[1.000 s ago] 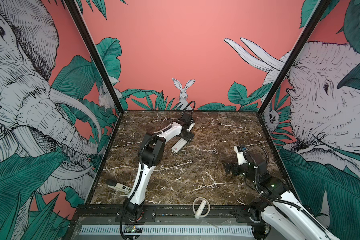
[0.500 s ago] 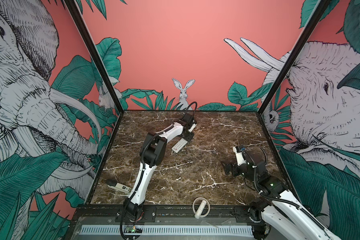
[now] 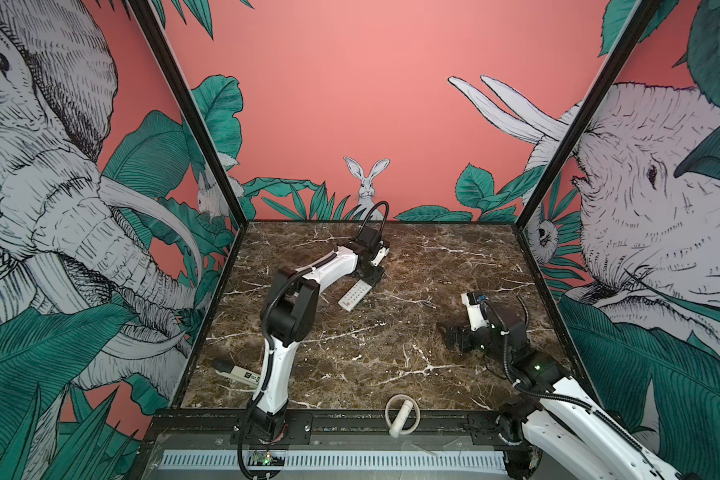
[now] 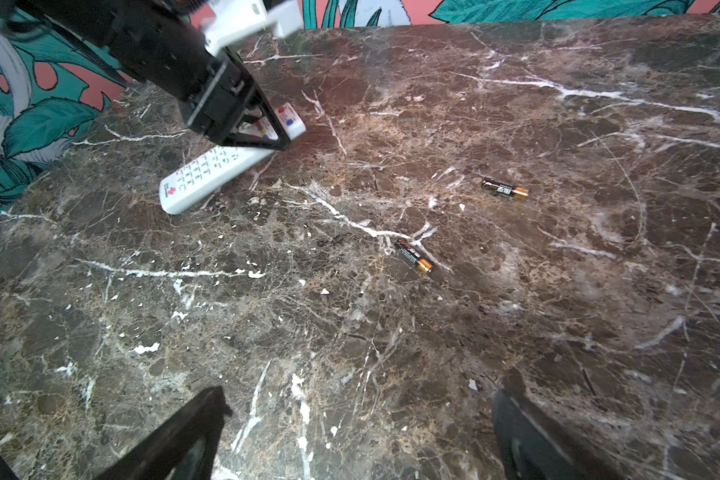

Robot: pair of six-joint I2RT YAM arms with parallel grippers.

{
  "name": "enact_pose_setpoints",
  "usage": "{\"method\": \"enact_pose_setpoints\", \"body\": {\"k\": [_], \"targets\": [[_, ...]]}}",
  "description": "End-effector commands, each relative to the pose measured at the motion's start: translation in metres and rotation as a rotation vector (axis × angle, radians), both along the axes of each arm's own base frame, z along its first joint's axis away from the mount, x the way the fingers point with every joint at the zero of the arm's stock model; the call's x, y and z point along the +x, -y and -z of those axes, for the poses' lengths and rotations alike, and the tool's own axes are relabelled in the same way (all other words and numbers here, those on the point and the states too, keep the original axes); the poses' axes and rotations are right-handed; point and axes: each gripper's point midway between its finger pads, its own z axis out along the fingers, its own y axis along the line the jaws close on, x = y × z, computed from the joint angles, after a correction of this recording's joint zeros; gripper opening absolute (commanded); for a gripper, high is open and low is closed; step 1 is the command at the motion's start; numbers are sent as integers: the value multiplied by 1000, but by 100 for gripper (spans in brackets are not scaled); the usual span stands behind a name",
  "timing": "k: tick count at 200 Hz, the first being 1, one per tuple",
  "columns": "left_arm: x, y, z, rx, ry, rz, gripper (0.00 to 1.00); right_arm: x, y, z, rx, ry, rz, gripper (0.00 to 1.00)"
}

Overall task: Load the batteries into the remote control
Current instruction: 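Lift the remote with the left gripper while the right gripper reaches toward it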

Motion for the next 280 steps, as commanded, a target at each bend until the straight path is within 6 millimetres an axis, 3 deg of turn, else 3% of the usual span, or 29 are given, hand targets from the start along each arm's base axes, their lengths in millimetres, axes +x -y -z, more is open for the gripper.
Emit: {"method": "enact_pose_setpoints", "body": {"k": [1,25,53,81,127,159,210,254,280], "targets": [[-19,12,-67,-181,60,26,33,5,-16,-18,78,56,-50,99],[-48,15,-90,-300,43,62,32,4,-33,-28,136,74,-123,99],[-84,24,-122,-499,17,131,31,-2,-63,-52,254,122,-268,99],[-118,31,-167,-768,-10,244,32,-15,-91,-76,361,180,-420,99],[-166,19,-216,-1025,-49,440,32,-25,-128,-94,444,184,-587,99],[-177,-4,-249,-1176,41,481,33,-34,-158,-107,483,208,-692,99],[-190,-13,-283,-1279,97,554,32,-46,-202,-119,554,242,-802,99],[-194,-19,-300,-1369,97,578,31,-47,-224,-133,616,283,-840,98],[-193,-21,-301,-1394,80,572,31,-39,-228,-141,650,322,-816,91]]}}
